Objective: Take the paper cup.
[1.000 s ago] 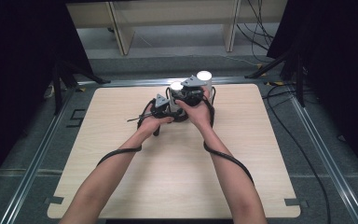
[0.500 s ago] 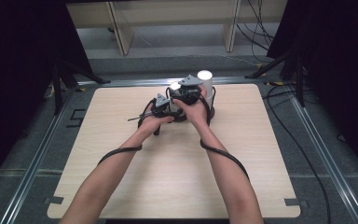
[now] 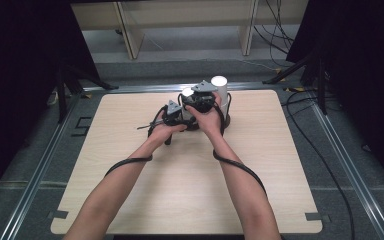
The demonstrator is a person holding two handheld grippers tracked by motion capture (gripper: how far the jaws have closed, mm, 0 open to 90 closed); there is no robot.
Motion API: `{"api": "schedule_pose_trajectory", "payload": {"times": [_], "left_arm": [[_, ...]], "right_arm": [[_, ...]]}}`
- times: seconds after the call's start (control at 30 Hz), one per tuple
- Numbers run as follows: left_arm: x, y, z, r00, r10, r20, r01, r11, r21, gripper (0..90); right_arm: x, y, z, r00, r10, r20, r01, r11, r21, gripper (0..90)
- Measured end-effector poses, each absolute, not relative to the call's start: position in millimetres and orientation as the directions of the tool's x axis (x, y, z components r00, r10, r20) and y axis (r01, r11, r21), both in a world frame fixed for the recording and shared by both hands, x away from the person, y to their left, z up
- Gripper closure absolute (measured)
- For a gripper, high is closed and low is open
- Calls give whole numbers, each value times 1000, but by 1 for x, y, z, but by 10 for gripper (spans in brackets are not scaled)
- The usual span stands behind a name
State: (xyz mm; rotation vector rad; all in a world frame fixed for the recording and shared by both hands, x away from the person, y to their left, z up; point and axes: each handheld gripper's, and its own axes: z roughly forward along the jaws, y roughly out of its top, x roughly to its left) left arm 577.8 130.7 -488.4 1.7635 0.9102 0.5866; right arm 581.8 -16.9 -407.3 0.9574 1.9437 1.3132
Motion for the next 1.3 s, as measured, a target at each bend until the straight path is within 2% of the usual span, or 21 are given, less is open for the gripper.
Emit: {"api": "schedule_pose_trajectory", "payload": {"times": [0.33, 0.43, 0.7, 1.3], "left_arm": [[578, 130, -489, 589, 807, -29, 310, -193, 931, 219], [578, 132, -490, 599, 801, -2, 310, -230, 923, 216], [578, 132, -490, 600, 800, 3, 310, -236, 921, 215], [578, 132, -490, 604, 797, 20, 312, -260, 914, 214]], "right_arm": [[578, -19, -400, -558, 826, -77, 203, 226, 953, 355], [578, -20, -396, -558, 826, -78, 179, 212, 961, 359], [576, -20, -391, -565, 823, -62, 189, 202, 961, 363], [572, -24, -373, -568, 821, -55, 137, 161, 977, 368]]}}
